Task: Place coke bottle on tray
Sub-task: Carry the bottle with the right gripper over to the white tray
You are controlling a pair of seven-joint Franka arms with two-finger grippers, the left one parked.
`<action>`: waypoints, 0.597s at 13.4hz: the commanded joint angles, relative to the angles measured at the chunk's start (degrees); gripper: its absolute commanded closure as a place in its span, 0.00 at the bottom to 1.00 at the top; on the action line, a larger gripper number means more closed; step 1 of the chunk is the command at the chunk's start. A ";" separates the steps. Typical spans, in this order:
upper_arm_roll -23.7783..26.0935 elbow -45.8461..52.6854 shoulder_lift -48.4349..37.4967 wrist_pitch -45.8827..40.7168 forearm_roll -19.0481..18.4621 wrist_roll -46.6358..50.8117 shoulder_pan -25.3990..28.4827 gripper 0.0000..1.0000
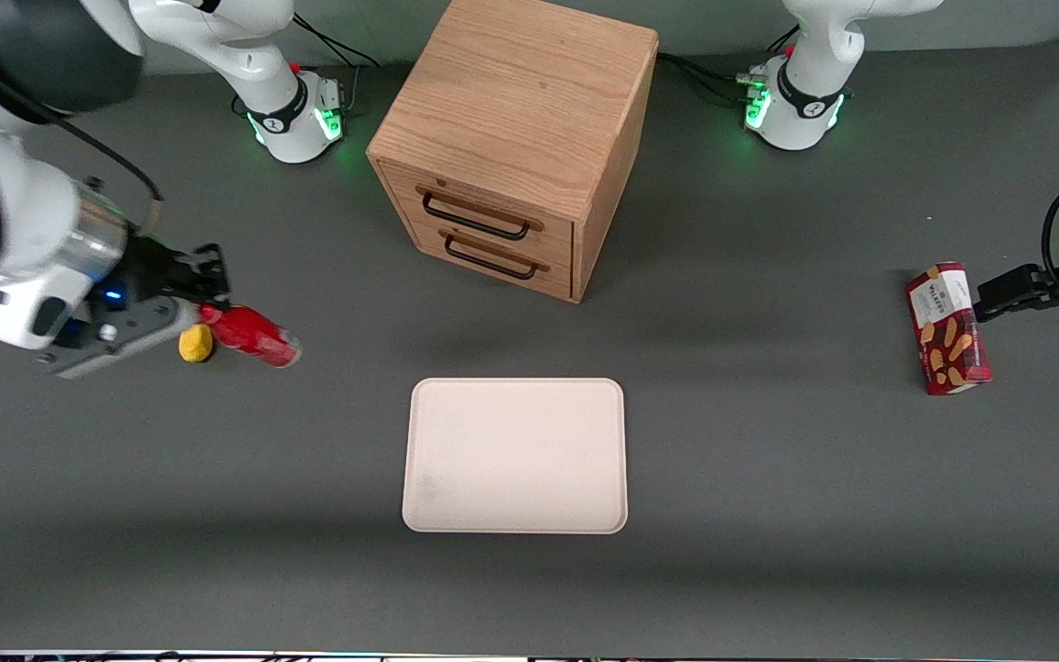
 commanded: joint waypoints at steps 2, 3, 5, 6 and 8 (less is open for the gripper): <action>-0.10 10.10 7.77 -0.39 -0.93 13.49 7.34 1.00; -0.36 10.10 8.21 0.75 -1.02 15.61 8.58 1.00; -0.63 10.02 9.26 2.95 -1.54 15.99 9.64 1.00; -0.45 10.02 10.23 4.18 -2.94 15.99 10.25 1.00; -0.37 9.49 11.81 7.60 -4.45 15.99 11.05 1.00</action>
